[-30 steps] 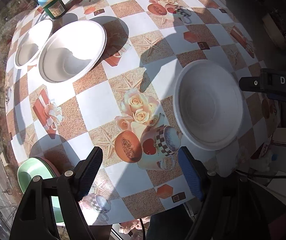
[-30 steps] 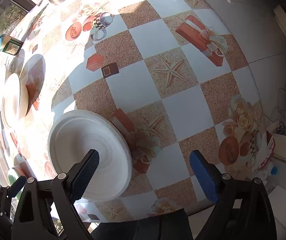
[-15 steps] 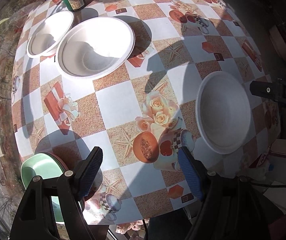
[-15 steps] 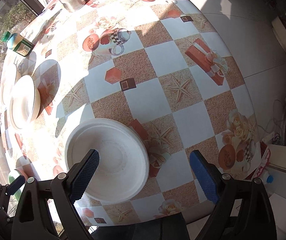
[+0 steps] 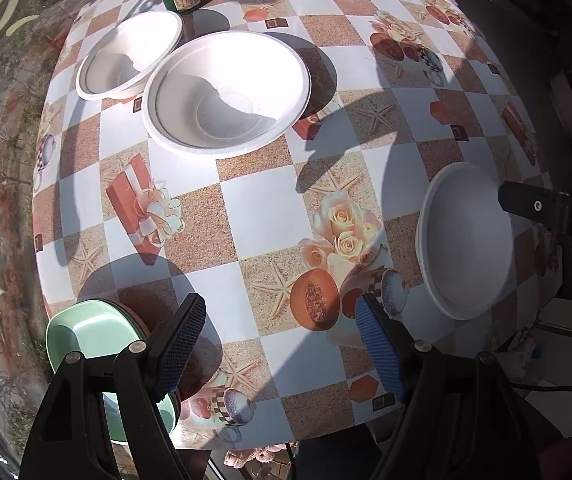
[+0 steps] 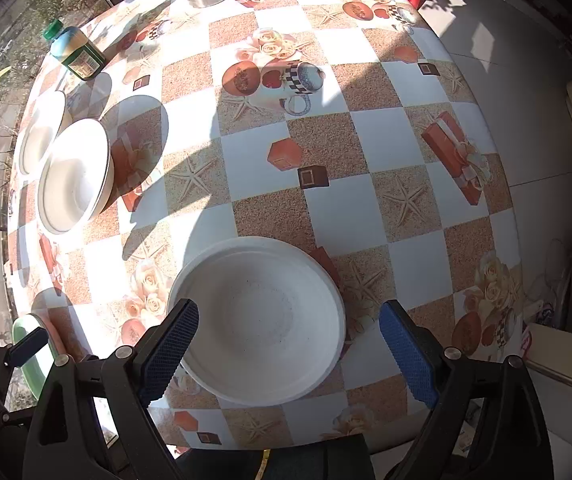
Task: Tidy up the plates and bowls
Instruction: 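Move the right gripper to another white bowl and grasp its rim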
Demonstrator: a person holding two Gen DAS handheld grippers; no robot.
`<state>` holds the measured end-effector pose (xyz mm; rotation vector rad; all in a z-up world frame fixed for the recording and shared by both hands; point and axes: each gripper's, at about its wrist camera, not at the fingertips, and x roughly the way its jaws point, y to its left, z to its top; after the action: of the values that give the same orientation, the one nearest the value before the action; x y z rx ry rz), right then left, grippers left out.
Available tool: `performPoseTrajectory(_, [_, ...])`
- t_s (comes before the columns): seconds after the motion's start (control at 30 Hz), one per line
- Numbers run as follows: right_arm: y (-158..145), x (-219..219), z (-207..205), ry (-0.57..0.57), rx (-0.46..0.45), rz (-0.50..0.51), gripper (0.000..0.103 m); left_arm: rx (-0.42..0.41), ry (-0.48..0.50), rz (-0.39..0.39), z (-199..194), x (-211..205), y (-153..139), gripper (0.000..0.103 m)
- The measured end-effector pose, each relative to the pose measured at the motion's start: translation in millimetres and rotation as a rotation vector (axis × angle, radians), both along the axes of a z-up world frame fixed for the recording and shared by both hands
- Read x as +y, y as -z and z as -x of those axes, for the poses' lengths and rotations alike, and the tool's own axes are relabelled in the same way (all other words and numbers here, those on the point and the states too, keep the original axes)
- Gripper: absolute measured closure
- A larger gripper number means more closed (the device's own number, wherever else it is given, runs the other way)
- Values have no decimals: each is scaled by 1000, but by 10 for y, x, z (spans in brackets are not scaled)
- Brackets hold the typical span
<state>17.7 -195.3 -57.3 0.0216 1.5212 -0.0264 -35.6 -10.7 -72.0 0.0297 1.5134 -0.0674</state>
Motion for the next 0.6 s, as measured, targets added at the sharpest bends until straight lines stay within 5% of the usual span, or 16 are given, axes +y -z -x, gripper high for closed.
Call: performPoseTrajectory(0.6, [86, 238, -82, -54, 3, -4, 10, 9, -15, -16, -66, 5, 48, 23])
